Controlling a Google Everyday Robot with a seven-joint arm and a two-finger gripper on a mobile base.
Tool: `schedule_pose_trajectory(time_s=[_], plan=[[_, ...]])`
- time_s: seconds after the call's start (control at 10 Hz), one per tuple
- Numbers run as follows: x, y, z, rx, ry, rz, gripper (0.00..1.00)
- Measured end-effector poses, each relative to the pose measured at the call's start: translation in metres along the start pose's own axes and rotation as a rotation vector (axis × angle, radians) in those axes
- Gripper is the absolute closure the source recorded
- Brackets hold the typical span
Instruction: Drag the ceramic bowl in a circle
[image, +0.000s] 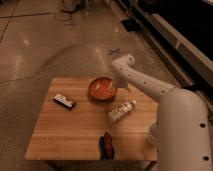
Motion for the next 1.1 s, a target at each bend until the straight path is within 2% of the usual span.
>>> schedule_pose_trajectory(time_s=[0.1, 0.2, 0.4, 0.5, 0.7, 0.8, 0.9, 1.1], plan=[[0.003, -0.001, 0.009, -0.017, -0.008, 0.012, 0.21], [0.004, -0.001, 0.016, -0.03, -0.022, 0.022, 0.27], [0.004, -0.003, 0.027, -0.04, -0.047, 0.035, 0.47], [0.004, -0.005, 0.03, -0.038, -0.058, 0.036, 0.59], [0.004, -0.007, 0.03, -0.027, -0.074, 0.034, 0.77], [0.006, -0.002, 0.029, -0.022, -0.079, 0.038, 0.92], [0.007, 0.001, 0.027, -0.019, -0.081, 0.041, 0.98], [0.008, 0.013, 0.024, -0.025, -0.085, 0.05, 1.0]])
